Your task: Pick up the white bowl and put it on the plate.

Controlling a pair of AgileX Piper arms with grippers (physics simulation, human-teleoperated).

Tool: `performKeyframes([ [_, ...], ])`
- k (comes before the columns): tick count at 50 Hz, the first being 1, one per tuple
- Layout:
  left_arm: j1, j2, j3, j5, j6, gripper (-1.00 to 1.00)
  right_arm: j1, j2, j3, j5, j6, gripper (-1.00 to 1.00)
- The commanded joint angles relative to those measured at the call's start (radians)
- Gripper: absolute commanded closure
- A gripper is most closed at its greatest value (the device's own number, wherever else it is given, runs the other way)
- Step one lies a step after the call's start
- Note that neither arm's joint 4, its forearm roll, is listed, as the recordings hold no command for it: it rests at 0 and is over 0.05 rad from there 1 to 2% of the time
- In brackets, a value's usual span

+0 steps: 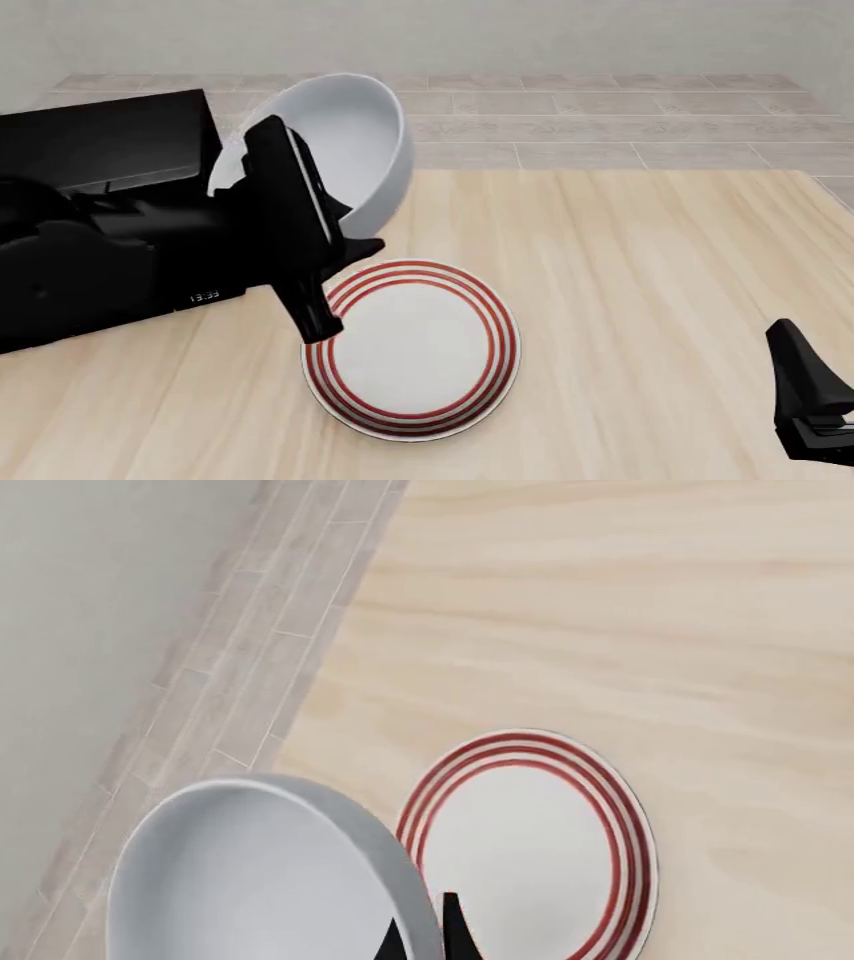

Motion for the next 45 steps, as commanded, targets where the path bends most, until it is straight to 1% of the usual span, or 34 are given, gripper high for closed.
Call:
performKeyframes([
  [1, -0.016, 0.036, 0.016, -0.050, -0.011, 1.00, 0.000, 0.000, 0.000, 0.000, 0.000, -1.00],
  [13, -0.026, 0.082, 0.044, -0.102, -0.026, 1.00, 0.000, 0.000, 0.000, 0.000, 0.000, -1.00],
  [16, -0.011, 0.100, 0.066, -0.132, -0.005, 1.00, 0.000, 0.000, 0.000, 0.000, 0.000, -1.00],
  [18, -0.017, 0.107, 0.067, -0.136, -0.018, 1.00, 0.000, 0.000, 0.000, 0.000, 0.000, -1.00],
  [29, -0.023, 0.153, 0.092, -0.187, -0.034, 1.00, 0.000, 0.000, 0.000, 0.000, 0.000, -1.00],
  [34, -0.026, 0.184, 0.114, -0.223, -0.024, 1.00, 0.000, 0.000, 0.000, 0.000, 0.000, -1.00],
  [45, -0.036, 0.209, 0.113, -0.239, -0.035, 1.00, 0.000, 0.000, 0.000, 0.000, 0.000, -1.00],
])
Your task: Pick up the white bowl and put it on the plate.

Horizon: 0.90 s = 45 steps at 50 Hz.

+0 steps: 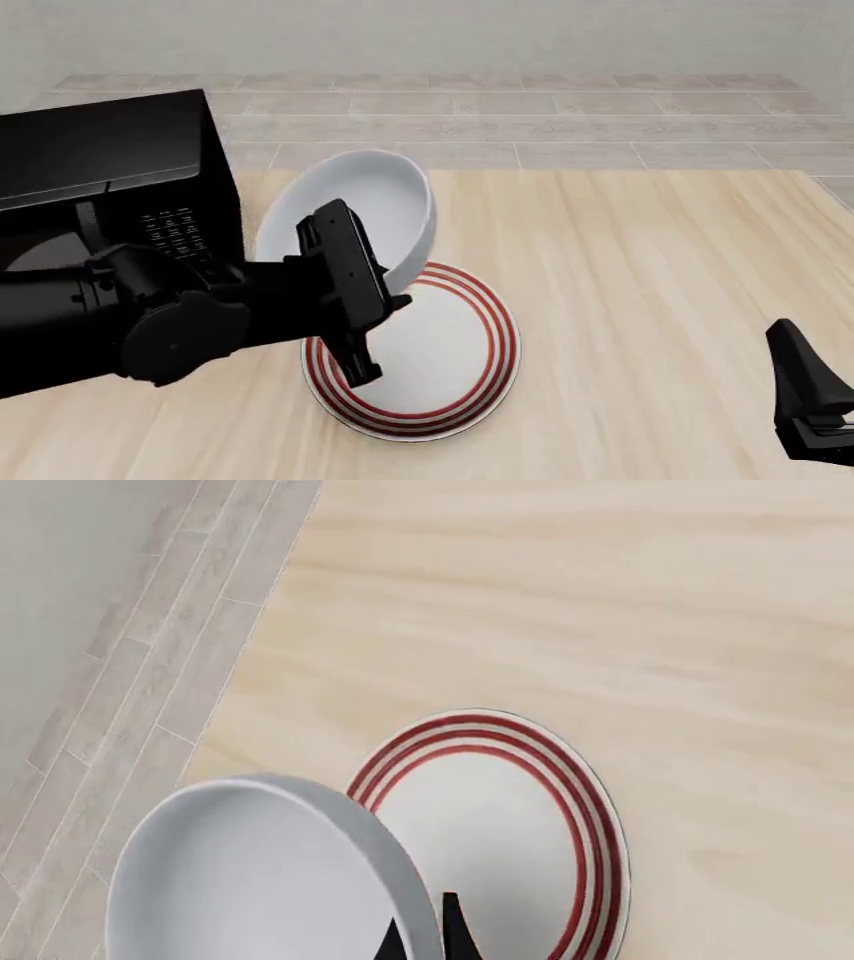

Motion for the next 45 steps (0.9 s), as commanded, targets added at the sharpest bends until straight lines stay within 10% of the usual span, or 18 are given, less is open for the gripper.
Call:
performKeyframes([
  [1, -0.008, 0.027, -0.002, -0.028, -0.002, 1.00, 0.000, 0.000, 0.000, 0.000, 0.000, -1.00],
  [45, -0.094, 0.089, -0.010, -0.053, -0.137, 1.00, 0.000, 0.000, 0.000, 0.000, 0.000, -1.00],
])
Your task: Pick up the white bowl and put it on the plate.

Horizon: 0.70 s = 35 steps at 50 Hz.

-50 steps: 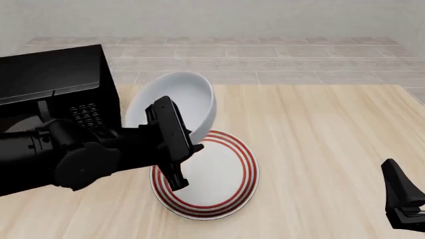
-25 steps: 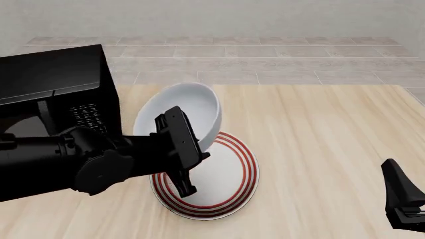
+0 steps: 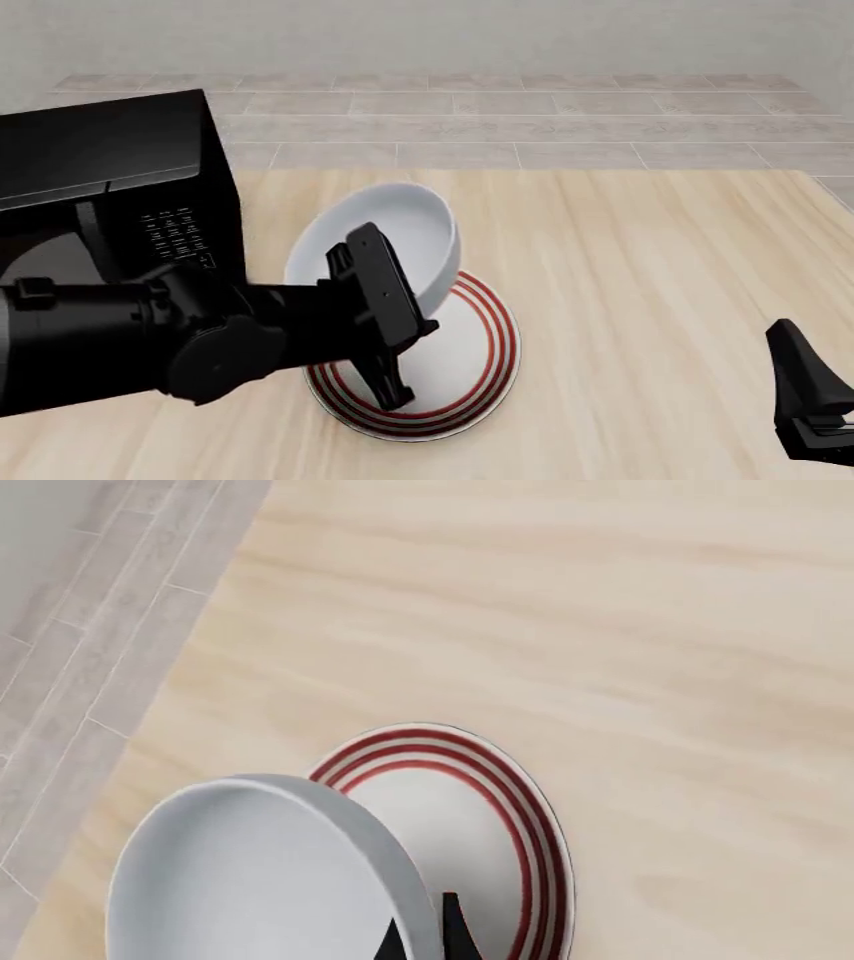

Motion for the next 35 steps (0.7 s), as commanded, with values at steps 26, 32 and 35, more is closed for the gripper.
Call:
performKeyframes([
  [26, -0.018, 0.082, 0.010, -0.082, -0.033, 1.00, 0.000, 0.000, 0.000, 0.000, 0.000, -1.00],
  [32, -0.026, 0.096, 0.009, -0.087, -0.049, 1.00, -0.001, 0.000, 0.000, 0.000, 0.000, -1.00],
  [35, -0.034, 0.098, 0.010, -0.089, -0.055, 1.00, 0.000, 0.000, 0.000, 0.000, 0.000, -1.00],
])
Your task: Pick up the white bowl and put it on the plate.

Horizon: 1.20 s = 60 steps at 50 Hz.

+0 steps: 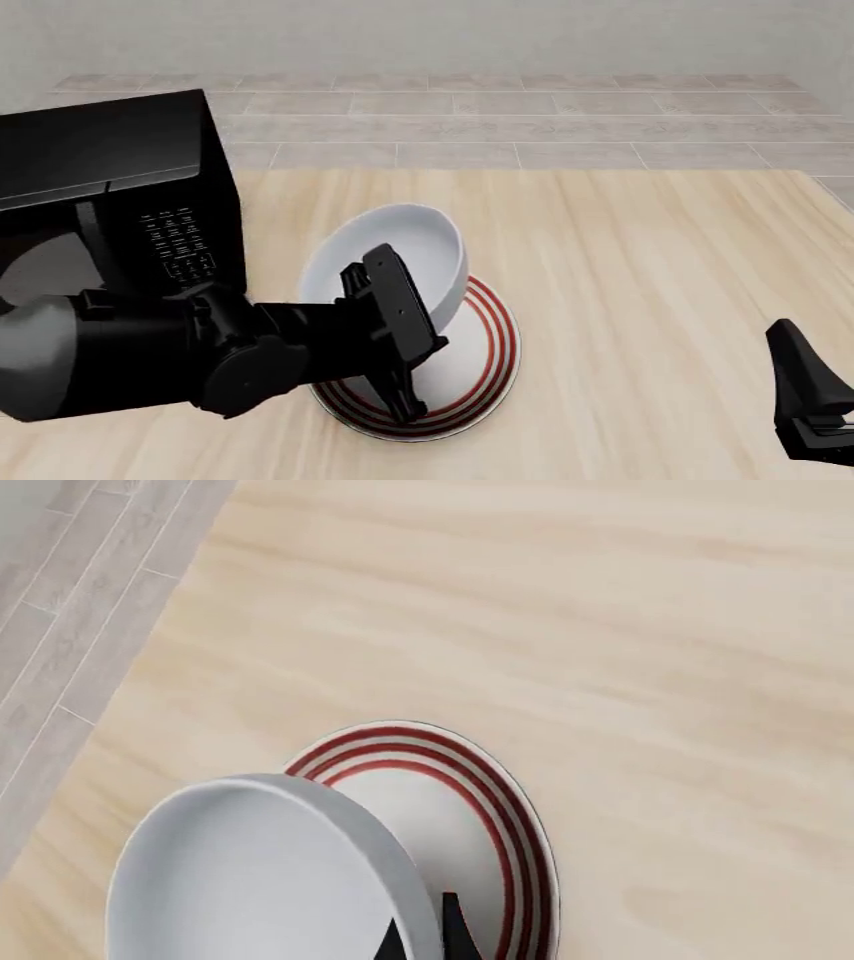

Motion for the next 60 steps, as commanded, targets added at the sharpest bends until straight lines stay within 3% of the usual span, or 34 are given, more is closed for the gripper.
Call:
performKeyframes([
  [1, -0.018, 0.021, -0.002, -0.023, -0.013, 1.00, 0.000, 0.000, 0.000, 0.000, 0.000, -1.00],
  [60, -0.035, 0.111, 0.008, -0.081, -0.045, 1.00, 0.000, 0.000, 0.000, 0.000, 0.000, -1.00],
])
